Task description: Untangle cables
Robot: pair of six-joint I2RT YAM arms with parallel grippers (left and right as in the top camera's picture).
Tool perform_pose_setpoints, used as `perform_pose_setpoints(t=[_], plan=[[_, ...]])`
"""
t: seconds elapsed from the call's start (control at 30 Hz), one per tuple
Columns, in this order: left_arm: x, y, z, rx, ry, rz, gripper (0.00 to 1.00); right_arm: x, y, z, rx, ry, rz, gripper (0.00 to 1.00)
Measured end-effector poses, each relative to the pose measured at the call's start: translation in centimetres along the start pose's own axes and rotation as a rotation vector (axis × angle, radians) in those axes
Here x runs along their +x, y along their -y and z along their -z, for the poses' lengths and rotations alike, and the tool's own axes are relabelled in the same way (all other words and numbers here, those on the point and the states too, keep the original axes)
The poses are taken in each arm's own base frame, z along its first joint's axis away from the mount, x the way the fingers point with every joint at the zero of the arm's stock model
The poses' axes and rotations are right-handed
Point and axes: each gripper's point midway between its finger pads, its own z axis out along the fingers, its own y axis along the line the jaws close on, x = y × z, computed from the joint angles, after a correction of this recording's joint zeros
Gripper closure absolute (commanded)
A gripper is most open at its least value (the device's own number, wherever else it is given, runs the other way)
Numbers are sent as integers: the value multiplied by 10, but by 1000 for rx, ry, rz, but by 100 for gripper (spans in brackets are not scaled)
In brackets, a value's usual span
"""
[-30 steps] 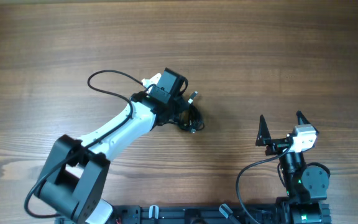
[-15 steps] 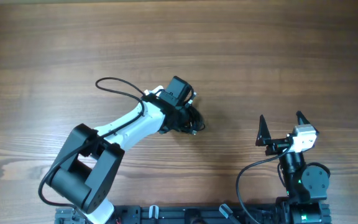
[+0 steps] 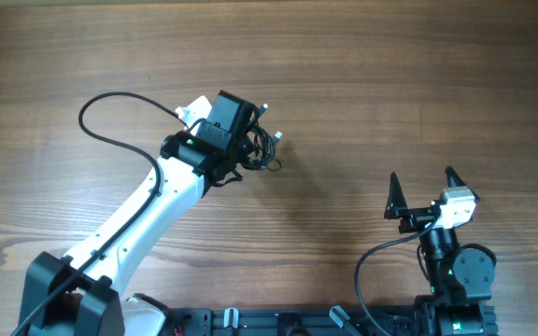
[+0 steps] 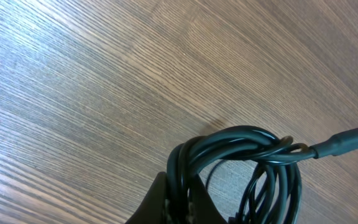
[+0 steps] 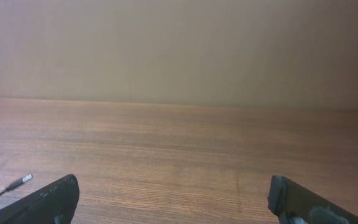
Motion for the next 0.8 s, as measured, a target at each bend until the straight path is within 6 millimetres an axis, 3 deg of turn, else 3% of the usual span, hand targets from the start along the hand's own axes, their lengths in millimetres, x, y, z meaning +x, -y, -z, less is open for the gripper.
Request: perform_pose_setpoints(t=[0.2,0.3,0.37,0.5,0.6,0.67,0.8], plan=[[7,-3,0,-10,-34,-10,96,-2,0,0,-2,6,0,0],[3,-6,-1,-14,-33,3,96,-21,-12,1,-74,82,-55,0],[-3,-8,-2,-11,-25,22,96,-21,-31,4,-190,68,-185,0],[-11,-9,-4,9,-34,30,96,-7,-70,15,-416,-107,-630,0],[-12,-3,-4,52,-54,-58,96,-10,-80,20,-467,-195,-942,1],[-10,6,-3,100,-66,-134,96,-15,-82,21,-485,-201,-995,3],[5,33,4,270,-131,-385,96,12,-85,21,-434,-327,-1042,3]])
